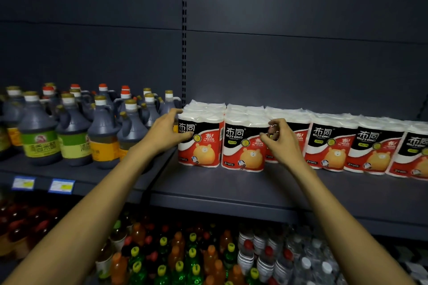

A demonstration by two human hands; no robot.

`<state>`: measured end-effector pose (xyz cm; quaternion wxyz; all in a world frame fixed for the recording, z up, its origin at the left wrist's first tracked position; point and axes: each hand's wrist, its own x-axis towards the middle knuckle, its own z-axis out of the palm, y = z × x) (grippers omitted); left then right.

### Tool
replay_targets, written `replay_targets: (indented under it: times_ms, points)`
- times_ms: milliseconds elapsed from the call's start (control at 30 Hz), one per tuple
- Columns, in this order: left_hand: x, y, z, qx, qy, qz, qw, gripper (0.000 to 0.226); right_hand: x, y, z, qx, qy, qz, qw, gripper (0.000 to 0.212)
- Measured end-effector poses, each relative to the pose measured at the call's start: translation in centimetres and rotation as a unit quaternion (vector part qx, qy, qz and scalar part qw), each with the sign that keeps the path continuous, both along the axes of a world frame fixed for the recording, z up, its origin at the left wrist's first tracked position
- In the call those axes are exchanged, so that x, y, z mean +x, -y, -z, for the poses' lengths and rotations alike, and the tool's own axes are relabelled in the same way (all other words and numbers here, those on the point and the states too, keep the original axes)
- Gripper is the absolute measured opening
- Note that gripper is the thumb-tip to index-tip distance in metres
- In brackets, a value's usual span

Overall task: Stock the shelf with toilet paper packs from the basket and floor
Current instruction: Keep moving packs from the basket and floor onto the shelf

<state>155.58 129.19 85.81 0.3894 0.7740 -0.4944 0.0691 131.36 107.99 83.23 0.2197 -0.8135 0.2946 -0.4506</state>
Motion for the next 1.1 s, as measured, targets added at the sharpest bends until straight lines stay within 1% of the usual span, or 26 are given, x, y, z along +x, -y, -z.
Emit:
replay_targets:
  times_ms: [67,200,267,367,433,500,567,667,767,833,900,1000,1100]
  points:
    - [-1.2,-1.1,0.2,0.013,0.019,-0.004,1.0,0.073,0.2,-1.1,0.0,0.002,-0.044,-0.045,0.998,0.041]
    - [-3.7,-3.6,1.0,0.032,0.024,-0.02,0.999,0.069,1.1,-3.4,0.5,0.019,-0.146,-0.124,0.981,0.056]
    - [-5.0,-5.1,1.7,0.033,0.026,-0.041,0.998,0.068,1.5,-4.6,0.9,0.019,-0.178,-0.161,0.971,0.061]
    - [-7.1,-8.2,3.2,0.031,0.021,-0.075,0.996,0.067,1.9,-6.9,1.9,-0.004,-0.197,-0.205,0.959,0.06]
    - [-8.6,-10.9,4.6,0.04,0.009,-0.105,0.994,0.067,2.1,-9.1,2.7,-0.004,-0.194,-0.255,0.947,0.058]
    - [-10.0,-14.0,6.4,0.042,-0.005,-0.14,0.989,0.066,2.5,-11.7,3.9,-0.004,-0.188,-0.311,0.932,0.057]
    - [-11.4,-17.4,8.7,0.049,-0.013,-0.187,0.981,0.066,3.1,-14.8,5.2,0.006,-0.205,-0.364,0.909,0.056]
    - [-13.3,-23.1,12.4,0.076,-0.048,-0.258,0.962,0.069,4.5,-19.8,8.2,-0.001,-0.223,-0.426,0.877,0.053]
    - [-15.0,-28.8,16.7,0.08,-0.098,-0.319,0.939,0.073,6.3,-24.7,12.8,-0.003,-0.254,-0.471,0.845,0.053]
    - [-16.0,-32.5,20.0,0.09,-0.145,-0.36,0.917,0.069,7.5,-27.9,16.4,0.007,-0.296,-0.492,0.819,0.056]
    - [-16.8,-36.0,23.7,0.104,-0.188,-0.394,0.893,0.065,8.6,-30.9,20.1,0.004,-0.318,-0.516,0.796,0.057]
    - [-17.9,-40.8,30.0,0.115,-0.252,-0.435,0.857,0.067,9.6,-35.0,26.3,0.022,-0.364,-0.547,0.754,0.056]
    - [-19.1,-44.8,36.8,0.131,-0.313,-0.461,0.82,0.07,10.9,-38.2,33.3,0.034,-0.403,-0.565,0.719,0.056]
